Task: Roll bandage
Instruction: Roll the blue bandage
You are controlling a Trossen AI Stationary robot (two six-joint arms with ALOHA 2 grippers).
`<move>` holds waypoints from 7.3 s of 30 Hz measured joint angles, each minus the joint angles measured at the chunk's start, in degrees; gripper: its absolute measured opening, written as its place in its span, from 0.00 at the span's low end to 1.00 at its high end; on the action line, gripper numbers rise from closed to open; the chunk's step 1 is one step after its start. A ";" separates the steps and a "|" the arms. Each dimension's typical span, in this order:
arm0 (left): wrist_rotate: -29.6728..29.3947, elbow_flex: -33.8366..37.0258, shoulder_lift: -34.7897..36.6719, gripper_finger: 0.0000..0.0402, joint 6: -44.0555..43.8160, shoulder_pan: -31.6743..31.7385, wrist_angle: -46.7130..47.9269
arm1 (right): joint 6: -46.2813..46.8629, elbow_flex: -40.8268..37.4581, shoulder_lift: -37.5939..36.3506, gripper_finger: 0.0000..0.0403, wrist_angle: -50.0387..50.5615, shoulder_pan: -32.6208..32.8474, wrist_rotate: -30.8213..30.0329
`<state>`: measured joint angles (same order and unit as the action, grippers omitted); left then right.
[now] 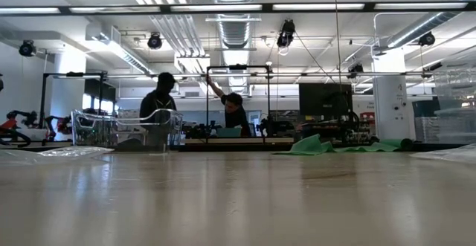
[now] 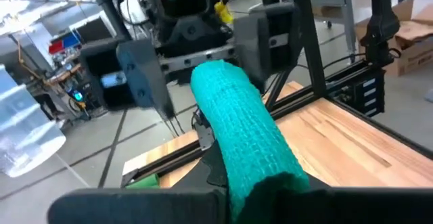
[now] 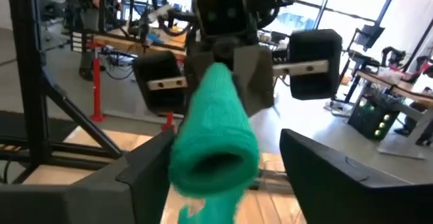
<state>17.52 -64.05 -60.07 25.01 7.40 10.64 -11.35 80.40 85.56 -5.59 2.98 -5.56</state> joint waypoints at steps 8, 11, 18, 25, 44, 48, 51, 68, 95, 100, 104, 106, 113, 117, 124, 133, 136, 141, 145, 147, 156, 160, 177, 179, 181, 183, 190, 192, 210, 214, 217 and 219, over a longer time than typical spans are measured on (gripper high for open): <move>-0.36 -0.02 -0.24 0.03 -0.05 0.00 -0.18 | -3.26 0.00 -0.06 0.33 -1.26 0.02 -0.33; -2.61 0.00 0.09 0.03 -1.37 0.00 -0.09 | -5.14 0.00 -0.10 0.16 -1.01 0.00 -0.64; -6.78 0.18 2.97 0.03 -5.78 0.04 0.73 | -9.72 0.02 -0.89 0.05 0.58 0.58 -5.68; -6.84 0.20 2.88 0.03 -7.54 0.15 0.68 | -13.06 0.04 -0.79 0.05 1.08 1.22 -7.35; -6.97 -0.09 1.97 0.03 -3.67 0.22 3.69 | -14.75 -0.11 2.80 0.35 -7.81 1.57 -7.01; -9.59 -0.05 2.17 0.03 -3.01 0.17 3.81 | -13.42 1.71 3.87 0.14 -3.09 1.79 -12.78; -10.10 0.13 2.23 0.03 -3.04 0.24 4.59 | -12.37 2.89 3.98 0.03 1.46 2.02 -16.04; -9.11 1.41 4.25 0.03 -4.10 0.02 4.28 | -15.48 2.67 -0.40 0.33 3.79 3.63 -12.57; -3.21 2.71 1.29 0.03 -30.49 -0.13 0.09 | -64.82 2.62 7.43 0.47 -5.09 5.79 -17.81; -3.00 2.71 1.25 0.03 -30.55 -0.31 0.30 | -66.88 2.62 7.13 0.47 -5.17 5.76 -18.49; -2.91 2.71 1.24 0.03 -30.55 -0.39 0.39 | -67.58 2.62 7.02 0.46 -4.21 5.62 -18.51; -1.57 2.71 1.22 0.03 -30.70 -0.39 0.41 | -67.81 2.62 7.00 0.45 -3.93 5.63 -18.57; -0.35 2.71 1.22 0.03 -31.36 -0.39 0.52 | -68.19 2.62 7.30 0.41 -3.93 5.53 -18.90; 0.16 2.71 1.25 0.03 -31.64 -0.39 0.53 | -68.22 2.62 7.35 0.37 -3.71 5.33 -18.99; 1.31 2.71 1.56 0.03 -32.02 -0.49 -0.07 | -67.68 2.62 6.26 0.43 -3.55 6.64 -19.84; 1.31 2.69 1.46 0.03 -33.75 -0.48 -1.30 | -66.71 2.66 5.97 0.61 -4.52 6.56 -21.57; 1.47 2.69 1.46 0.03 -35.96 -0.51 -2.22 | -67.52 2.69 6.01 0.60 -4.15 6.51 -21.90; -0.06 2.69 1.32 0.03 -38.77 -0.50 -2.34 | -68.81 2.69 6.31 0.53 -4.12 6.56 -21.63; -0.32 2.69 1.05 0.03 -39.42 -0.50 -2.37 | -68.79 2.69 6.32 0.49 -4.12 6.65 -21.49; -0.46 2.69 1.05 0.03 -39.51 -0.50 -2.50 | -68.89 2.69 6.32 0.48 -4.12 6.84 -21.46; -0.55 2.69 1.05 0.03 -37.58 -0.48 -2.55 | -69.24 2.69 6.33 0.42 -4.11 6.86 -21.36; -0.55 2.69 1.05 0.08 -33.28 -0.48 -2.33 | -65.04 2.69 6.34 0.27 -2.94 6.88 -20.96; -8.21 2.96 2.44 0.41 -17.53 -0.39 0.81 | -31.06 10.18 3.87 0.02 9.25 4.59 -18.50; -8.17 3.13 1.29 0.44 -17.90 -0.39 0.80 | -27.17 11.08 3.91 0.02 11.27 3.64 -17.53; -8.13 3.10 0.06 0.46 -19.25 -0.48 -1.14 | -23.82 11.83 3.98 0.03 12.72 2.90 -16.37; -8.15 3.10 -1.22 0.46 -20.63 -0.46 -1.92 | -21.53 12.11 3.98 0.04 13.53 2.34 -15.46; -9.97 3.10 -4.77 0.16 -21.64 -0.46 -2.56 | -15.75 12.13 3.87 0.04 14.85 1.97 -14.95; -11.51 3.10 -5.61 0.04 -21.72 -0.41 -2.32 | -13.87 12.13 3.69 0.04 14.81 1.97 -14.93; -14.10 13.53 -9.64 0.00 -22.97 0.00 -13.98 | -1.90 25.43 0.44 0.04 23.07 0.37 -7.91; -14.08 18.25 -11.70 0.00 -24.40 0.00 -23.45 | -2.49 27.23 0.37 0.04 17.34 -0.46 -9.38; -14.06 20.14 -12.18 0.00 -25.35 0.00 -26.29 | -8.17 26.74 0.37 0.04 15.59 -0.83 -13.21; -14.06 20.39 -11.27 0.00 -25.56 -0.01 -24.74 | -10.62 26.36 0.37 0.03 18.19 -1.34 -14.40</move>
<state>3.45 -43.66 -71.34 -0.55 7.39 -14.10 -21.97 106.76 85.93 12.60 1.65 -19.96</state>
